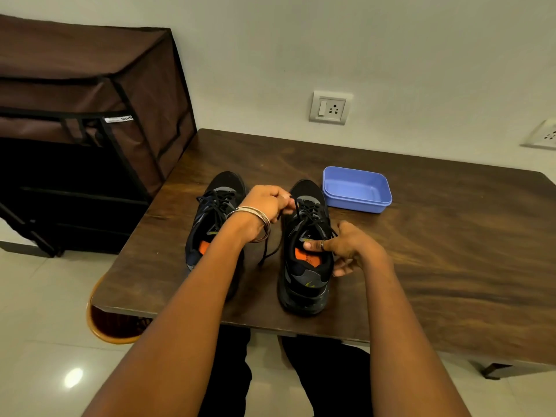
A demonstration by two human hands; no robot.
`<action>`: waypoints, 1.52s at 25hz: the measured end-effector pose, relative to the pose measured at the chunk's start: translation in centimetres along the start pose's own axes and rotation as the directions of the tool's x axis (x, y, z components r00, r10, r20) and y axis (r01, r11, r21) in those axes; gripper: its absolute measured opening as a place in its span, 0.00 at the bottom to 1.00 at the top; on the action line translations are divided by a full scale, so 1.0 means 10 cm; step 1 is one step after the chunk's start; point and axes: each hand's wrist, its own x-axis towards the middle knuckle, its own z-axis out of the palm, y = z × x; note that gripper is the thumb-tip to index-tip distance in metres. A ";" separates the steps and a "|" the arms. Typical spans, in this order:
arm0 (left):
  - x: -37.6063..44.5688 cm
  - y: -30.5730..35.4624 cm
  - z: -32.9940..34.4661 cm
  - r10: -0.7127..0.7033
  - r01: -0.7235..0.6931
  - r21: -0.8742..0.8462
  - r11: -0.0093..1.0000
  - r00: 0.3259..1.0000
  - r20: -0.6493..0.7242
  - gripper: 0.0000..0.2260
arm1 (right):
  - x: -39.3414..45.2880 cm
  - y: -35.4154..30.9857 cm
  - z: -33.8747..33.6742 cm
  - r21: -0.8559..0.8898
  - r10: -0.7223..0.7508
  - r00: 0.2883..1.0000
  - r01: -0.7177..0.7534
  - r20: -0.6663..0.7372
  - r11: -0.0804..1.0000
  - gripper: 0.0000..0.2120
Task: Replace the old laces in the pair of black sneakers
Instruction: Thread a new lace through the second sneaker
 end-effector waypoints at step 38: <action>-0.05 -0.07 -0.13 -0.264 0.262 0.396 0.880 0.963 -0.052 0.03 | 0.27 -0.05 0.01 -0.200 -0.314 0.949 0.299 -0.044 0.933 0.39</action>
